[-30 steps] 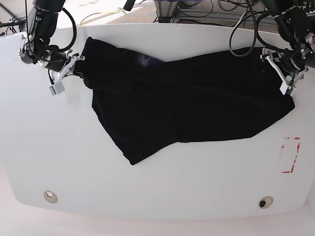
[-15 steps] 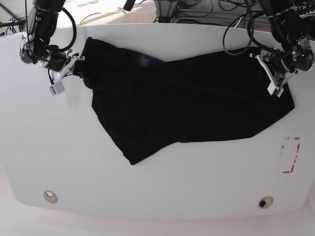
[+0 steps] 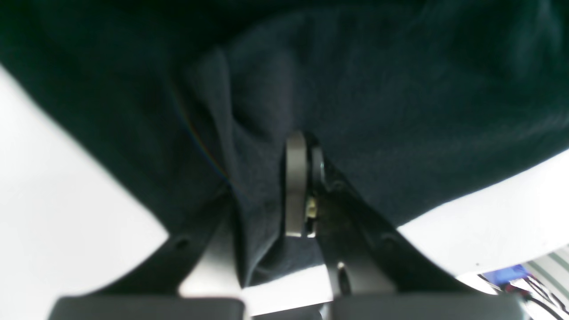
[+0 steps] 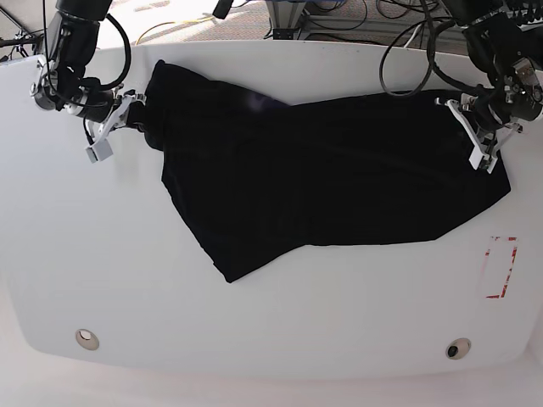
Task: Fold the T-shirt properly
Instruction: 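Regrasp the shirt edge with the left gripper and tug it taut, then hold the shirt edge with both grippers and stretch it apart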
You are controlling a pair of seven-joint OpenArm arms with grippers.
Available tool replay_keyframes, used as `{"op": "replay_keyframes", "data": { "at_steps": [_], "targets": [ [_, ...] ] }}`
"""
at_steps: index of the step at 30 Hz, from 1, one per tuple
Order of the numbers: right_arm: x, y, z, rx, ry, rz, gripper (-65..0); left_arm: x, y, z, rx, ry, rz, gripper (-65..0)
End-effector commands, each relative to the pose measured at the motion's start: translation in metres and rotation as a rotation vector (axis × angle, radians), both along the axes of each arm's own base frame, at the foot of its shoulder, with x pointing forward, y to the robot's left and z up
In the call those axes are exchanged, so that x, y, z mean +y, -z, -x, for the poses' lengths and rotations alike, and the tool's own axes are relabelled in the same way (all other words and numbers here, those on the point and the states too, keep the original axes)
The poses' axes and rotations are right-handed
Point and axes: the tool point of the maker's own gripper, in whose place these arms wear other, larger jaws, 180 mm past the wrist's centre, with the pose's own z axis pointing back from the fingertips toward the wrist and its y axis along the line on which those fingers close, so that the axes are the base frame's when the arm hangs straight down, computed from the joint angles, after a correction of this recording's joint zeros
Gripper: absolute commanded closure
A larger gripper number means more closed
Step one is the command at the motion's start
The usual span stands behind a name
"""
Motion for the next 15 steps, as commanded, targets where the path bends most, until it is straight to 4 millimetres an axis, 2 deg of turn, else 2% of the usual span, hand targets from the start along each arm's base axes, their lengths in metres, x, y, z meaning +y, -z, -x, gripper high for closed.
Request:
{"op": "replay_keyframes", "data": {
  "at_steps": [1,9,15],
  "targets": [
    [-0.001,-0.02,-0.01,-0.063,-0.024,0.018,0.0,0.003,-0.025,-0.016,-0.092,0.017,-0.039,0.0],
    [0.013,-0.053,-0.017,-0.161,-0.114,0.095,0.0,0.001,-0.046,-0.023,-0.154,0.038,-0.08,0.0],
    [0.021,-0.069,-0.022,-0.222,-0.138,0.118,0.0,-0.002,-0.059,-0.028,-0.195,0.055,-0.098,0.0]
  ]
}}
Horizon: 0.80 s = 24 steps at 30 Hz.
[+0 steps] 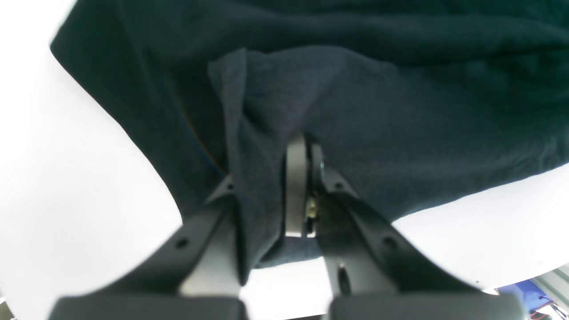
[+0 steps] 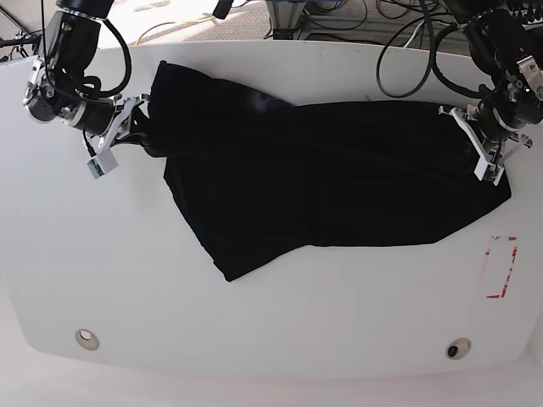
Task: Fold the T-shirt properly
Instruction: 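Hold the shirt edge with both grippers and stretch it apart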
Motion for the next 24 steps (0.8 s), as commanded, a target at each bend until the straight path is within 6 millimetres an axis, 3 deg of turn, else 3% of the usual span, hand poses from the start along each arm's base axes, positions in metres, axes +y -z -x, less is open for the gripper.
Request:
{"op": "replay_keyframes", "data": {
  "at_steps": [1,9,13,24],
  "targets": [
    [0.001,-0.021,-0.01,-0.078,-0.014,0.01,0.0,0.001,-0.019,-0.009,-0.063,0.018,-0.028,0.0],
    [-0.005,-0.053,-0.033,-0.189,-0.044,0.074,0.0,0.001,-0.042,-0.025,-0.14,0.026,-0.042,0.0],
    [-0.01,-0.064,-0.045,-0.225,-0.044,0.091,0.0,0.011,-0.055,-0.034,-0.182,0.002,-0.057,0.0],
    [0.0,-0.069,-0.059,-0.241,-0.093,0.09,0.0,0.028,-0.088,-0.064,-0.274,-0.009,-0.091,0.0]
  ]
}}
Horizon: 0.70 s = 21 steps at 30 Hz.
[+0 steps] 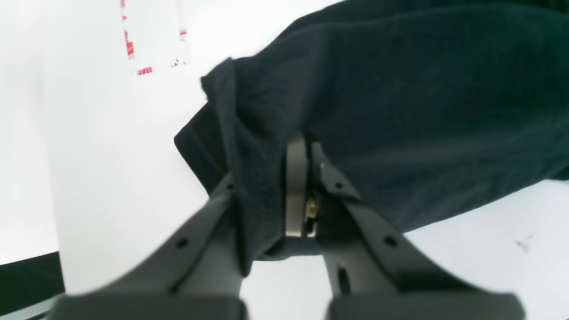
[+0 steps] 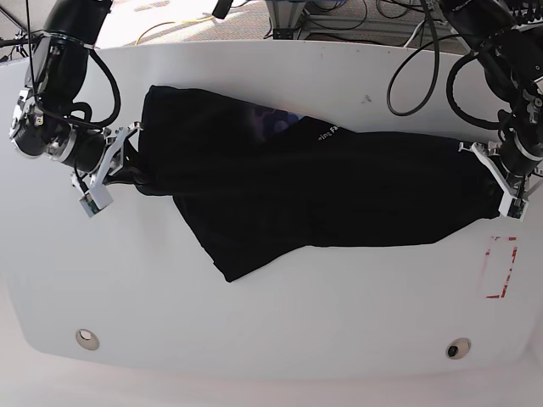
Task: Fold the T-shirt properly
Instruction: 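Hold the shirt edge with both grippers and stretch it apart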
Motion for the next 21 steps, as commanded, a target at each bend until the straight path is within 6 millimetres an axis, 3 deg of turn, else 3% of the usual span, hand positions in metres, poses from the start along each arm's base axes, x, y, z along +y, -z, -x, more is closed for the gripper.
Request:
{"op": "replay_keyframes", "data": {
  "at_steps": [1,10,17,21],
  "targets": [
    [-0.002,-0.018,-0.011,-0.064,-0.002,-0.006,0.0,0.007,-0.022,-0.012,-0.072,0.002,-0.028,0.0],
    [0.03,-0.001,0.005,-0.007,-0.079,-0.048,0.0,0.016,-0.03,-0.013,-0.075,0.007,-0.065,0.0],
    [0.048,0.0,0.03,0.038,-0.119,-0.206,0.0,0.03,-0.037,-0.01,-0.065,0.002,-0.117,0.0],
    [0.053,0.01,0.051,0.097,-0.125,-0.243,0.0,0.038,-0.025,0.007,-0.015,-0.014,-0.128,0.0]
  ]
}}
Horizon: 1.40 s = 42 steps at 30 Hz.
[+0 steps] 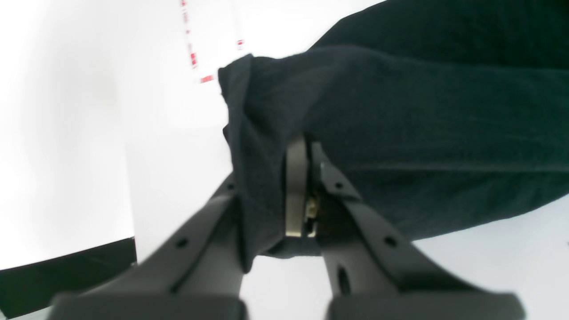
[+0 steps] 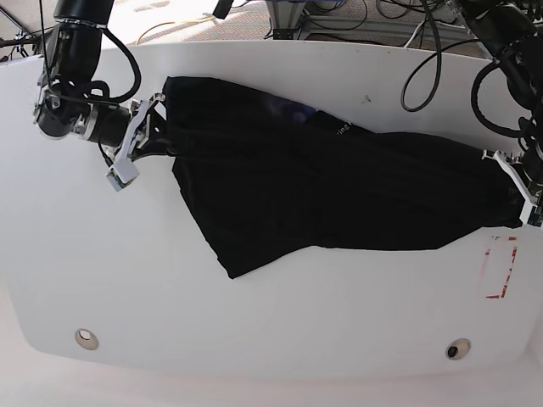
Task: Fold the T-shirt properly
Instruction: 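Hold the shirt edge with both grippers and stretch it apart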
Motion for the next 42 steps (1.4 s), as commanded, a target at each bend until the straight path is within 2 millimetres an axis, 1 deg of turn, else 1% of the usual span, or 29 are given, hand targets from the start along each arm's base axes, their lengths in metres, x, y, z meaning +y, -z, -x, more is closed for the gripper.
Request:
{"op": "replay_keyframes", "data": {
  "at_steps": [1,3,4,6,9,11,13,14,16,18,22,24,26,28,34,38,42],
  "targets": [
    [0.002,-0.005,0.012,0.006,-0.008,-0.043,0.0,0.017,-0.008,0.01,-0.012,-0.033,-0.032,0.0],
    [0.004,-0.005,0.014,0.01,-0.01,-0.058,0.0,0.024,-0.007,0.016,-0.004,-0.052,-0.037,0.0],
    [0.004,-0.005,0.016,0.014,-0.012,-0.064,0.0,0.024,-0.005,0.018,0.003,-0.052,-0.037,0.0],
    [0.005,-0.004,0.023,0.031,-0.016,-0.079,0.0,0.025,0.0,0.023,0.024,-0.053,-0.041,0.0],
    [0.006,-0.002,0.039,0.076,-0.02,-0.128,0.0,0.031,0.01,0.039,0.067,-0.071,-0.045,0.0],
    [0.006,-0.001,0.044,0.09,-0.025,-0.134,0.0,0.034,0.012,0.045,0.076,-0.085,-0.045,0.0],
    [0.007,0.001,0.048,0.1,-0.026,-0.137,0.0,0.033,0.016,0.048,0.091,-0.083,-0.044,0.0],
    [0.007,0.003,0.051,0.111,-0.03,-0.137,0.0,0.032,0.017,0.048,0.094,-0.079,-0.044,0.0],
    [0.011,0.01,0.062,0.152,-0.056,-0.13,0.0,0.034,0.026,0.06,0.136,-0.082,-0.049,0.0],
    [0.014,0.013,0.066,0.166,-0.063,-0.131,0.0,0.038,0.03,0.068,0.156,-0.092,-0.053,0.0],
    [0.014,0.013,0.066,0.168,-0.064,-0.132,0.0,0.039,0.031,0.072,0.163,-0.096,-0.054,0.0],
    [0.014,0.013,0.067,0.169,-0.063,-0.131,0.0,0.04,0.034,0.077,0.179,-0.097,-0.056,0.0],
    [0.013,0.014,0.066,0.168,-0.062,-0.122,0.0,0.042,0.032,0.076,0.179,-0.096,-0.066,0.0],
    [0.01,0.02,0.066,0.175,-0.062,-0.084,0.0,0.044,0.031,0.076,0.179,-0.101,-0.078,0.0],
    [0.004,0.038,0.069,0.201,-0.05,0.012,0.0,0.064,0.032,0.082,0.208,-0.155,-0.183,0.0],
    [0.0,0.045,0.068,0.203,-0.044,0.062,0.0,0.066,0.057,0.082,0.238,-0.148,-0.129,0.0],
    [-0.001,0.046,0.059,0.185,-0.033,0.089,0.0,0.069,0.081,0.084,0.253,-0.158,-0.055,0.0]
  ]
}}
